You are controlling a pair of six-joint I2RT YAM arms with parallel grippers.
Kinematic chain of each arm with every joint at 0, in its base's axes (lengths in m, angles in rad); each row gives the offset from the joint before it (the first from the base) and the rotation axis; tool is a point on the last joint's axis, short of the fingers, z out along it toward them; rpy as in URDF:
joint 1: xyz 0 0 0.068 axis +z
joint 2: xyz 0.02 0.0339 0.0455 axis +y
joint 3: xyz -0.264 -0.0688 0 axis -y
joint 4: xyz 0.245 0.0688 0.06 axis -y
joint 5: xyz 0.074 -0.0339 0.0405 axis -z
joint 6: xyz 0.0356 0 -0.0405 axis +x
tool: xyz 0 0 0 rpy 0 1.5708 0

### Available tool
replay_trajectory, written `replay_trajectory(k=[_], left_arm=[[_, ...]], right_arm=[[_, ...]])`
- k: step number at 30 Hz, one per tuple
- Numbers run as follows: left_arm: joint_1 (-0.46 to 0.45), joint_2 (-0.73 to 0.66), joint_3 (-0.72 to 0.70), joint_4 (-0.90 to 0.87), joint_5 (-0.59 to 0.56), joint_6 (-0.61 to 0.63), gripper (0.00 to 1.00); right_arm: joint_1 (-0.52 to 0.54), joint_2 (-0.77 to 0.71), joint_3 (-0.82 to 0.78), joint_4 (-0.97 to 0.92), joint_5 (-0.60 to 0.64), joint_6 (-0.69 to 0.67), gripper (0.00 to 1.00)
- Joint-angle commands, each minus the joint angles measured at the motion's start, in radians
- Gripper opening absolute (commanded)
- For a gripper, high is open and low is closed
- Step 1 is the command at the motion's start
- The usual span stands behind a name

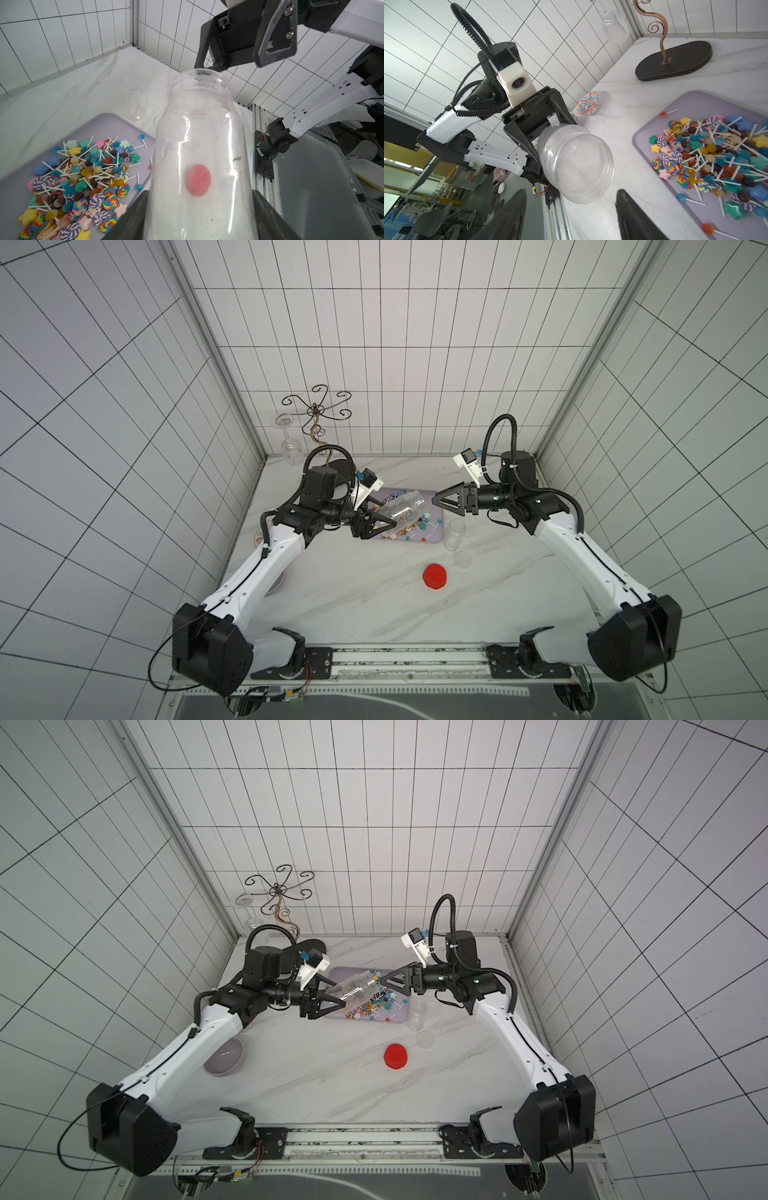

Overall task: Pour the candies out of the jar
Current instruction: Place the jar at the center of the board.

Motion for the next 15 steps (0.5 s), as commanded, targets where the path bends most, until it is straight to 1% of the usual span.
replay_trajectory(k=[1,4,9,15], left_arm=[[0.001,-0.015,-0.008,0.05,0.068,0.007,0.55],[0.002,-0.013,-0.013,0.051,0.073,0.008,0.56],[0.002,-0.005,-0.018,0.055,0.072,0.008,0.56],[0.004,0.001,-0.016,0.061,0.058,0.004,0.56]], right_arm=[[0.027,0.021,0.117,0.0,-0.03,-0.021,0.67],[0.05,0.038,0.129,0.001,-0.027,-0.017,0.65],[0.074,0.047,0.127,0.036,-0.043,0.01,0.57],[0.087,0.04,0.095,0.104,-0.057,0.079,0.39]])
